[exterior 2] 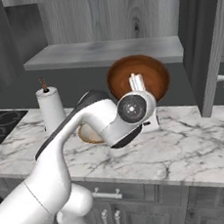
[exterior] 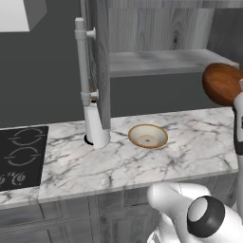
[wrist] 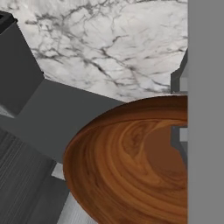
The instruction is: Open the cabinet. Pick the bowls from the counter and place them in the cabinet. Then close the cabinet.
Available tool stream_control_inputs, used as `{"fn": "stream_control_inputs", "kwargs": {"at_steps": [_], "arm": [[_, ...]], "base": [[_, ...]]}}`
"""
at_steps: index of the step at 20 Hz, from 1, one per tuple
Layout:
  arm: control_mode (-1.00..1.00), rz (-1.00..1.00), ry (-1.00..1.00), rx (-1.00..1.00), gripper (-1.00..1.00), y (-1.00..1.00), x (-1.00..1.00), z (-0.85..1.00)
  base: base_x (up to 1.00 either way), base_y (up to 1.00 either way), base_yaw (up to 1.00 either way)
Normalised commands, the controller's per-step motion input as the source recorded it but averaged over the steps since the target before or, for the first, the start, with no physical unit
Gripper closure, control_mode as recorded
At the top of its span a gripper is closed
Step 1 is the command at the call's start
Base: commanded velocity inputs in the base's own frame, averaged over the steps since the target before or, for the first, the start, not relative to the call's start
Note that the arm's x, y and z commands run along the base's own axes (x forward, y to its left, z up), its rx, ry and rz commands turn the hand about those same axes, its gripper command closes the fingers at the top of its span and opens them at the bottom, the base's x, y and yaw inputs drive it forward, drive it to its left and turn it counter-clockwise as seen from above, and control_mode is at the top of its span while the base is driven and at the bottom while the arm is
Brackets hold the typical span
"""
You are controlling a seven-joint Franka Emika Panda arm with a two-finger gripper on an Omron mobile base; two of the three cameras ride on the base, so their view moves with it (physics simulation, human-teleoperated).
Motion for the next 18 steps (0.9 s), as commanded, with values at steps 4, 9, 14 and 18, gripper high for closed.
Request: {"fn": "stream_control_inputs", "kwargs": {"at_steps": [4, 9, 14, 18], "arm": [[-1.0, 0.0, 0.05, 0.0, 1.0, 0.0, 0.06, 0.49], [-1.0, 0.0, 0.0, 0.0, 1.0, 0.0, 0.0, 0.25], [-1.0, -0.01, 0.0, 0.0, 1.0, 0.03, 0.08, 0.12], [-1.0, -0.03, 0.0, 0.0, 1.0, 0.09, 0.23, 0.05]], "base": [[0.0, 0.0, 0.0], [0.0, 0.0, 0.0], [0.0, 0.0, 0.0], [0.0, 0.0, 0.0]]}}
